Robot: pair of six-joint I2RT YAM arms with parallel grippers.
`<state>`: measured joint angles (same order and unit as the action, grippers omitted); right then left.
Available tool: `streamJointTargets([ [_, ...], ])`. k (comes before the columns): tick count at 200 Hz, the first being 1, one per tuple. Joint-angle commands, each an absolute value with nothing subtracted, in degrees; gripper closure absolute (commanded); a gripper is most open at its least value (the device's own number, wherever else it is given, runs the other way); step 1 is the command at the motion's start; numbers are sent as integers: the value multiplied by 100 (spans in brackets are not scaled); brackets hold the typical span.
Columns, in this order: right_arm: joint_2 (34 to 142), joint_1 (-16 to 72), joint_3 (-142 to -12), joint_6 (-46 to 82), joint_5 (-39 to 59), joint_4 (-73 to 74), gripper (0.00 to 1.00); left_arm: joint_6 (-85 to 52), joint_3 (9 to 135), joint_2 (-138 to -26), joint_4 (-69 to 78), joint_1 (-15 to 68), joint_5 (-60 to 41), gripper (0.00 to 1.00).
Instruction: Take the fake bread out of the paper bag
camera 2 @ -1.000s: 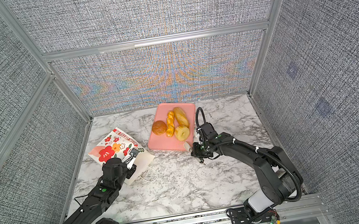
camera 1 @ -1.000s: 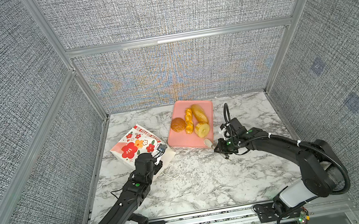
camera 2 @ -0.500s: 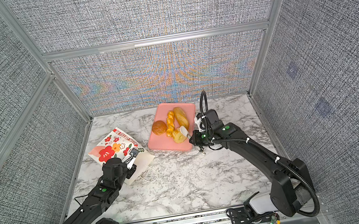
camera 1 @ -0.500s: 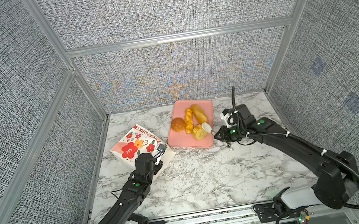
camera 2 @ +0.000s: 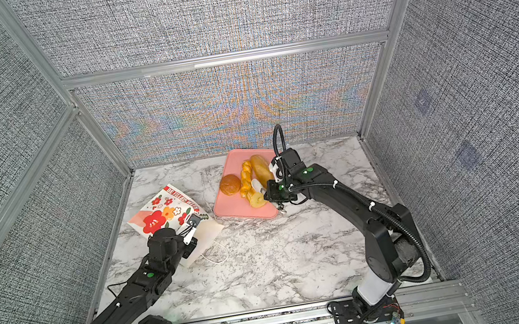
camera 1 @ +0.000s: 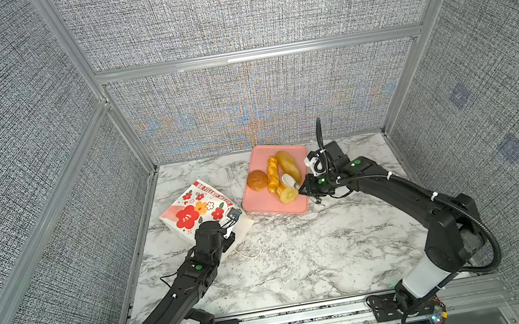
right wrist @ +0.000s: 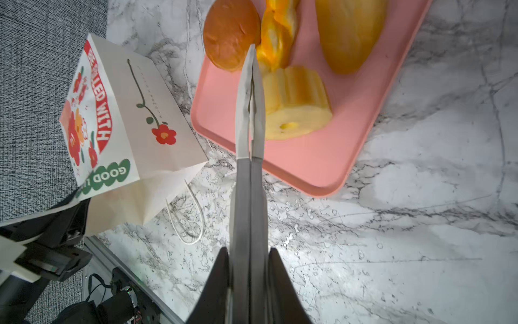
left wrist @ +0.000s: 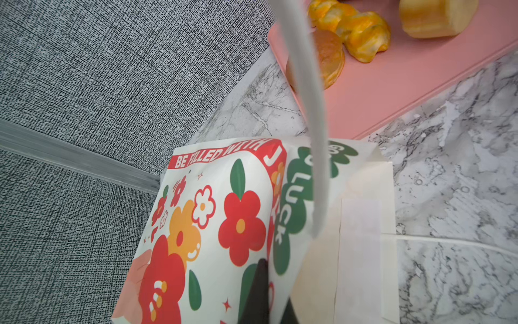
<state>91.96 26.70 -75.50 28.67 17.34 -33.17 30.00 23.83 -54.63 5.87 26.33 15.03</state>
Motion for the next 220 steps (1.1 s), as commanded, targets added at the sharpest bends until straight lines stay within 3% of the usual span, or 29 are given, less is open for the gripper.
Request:
streamJointTargets([
  [1,9089,2689,-7330,2922,1766,-3196,100,3016,2434,-5509,624,2628,1397,100],
  [130,7549,3067,-5394,3433,1174,-3235,100,2960,2496,-5509,510,2651,1247,100],
  [220,8784,2956,-6059,3251,1342,-2714,100,2997,2470,-5460,466,2680,1261,100],
])
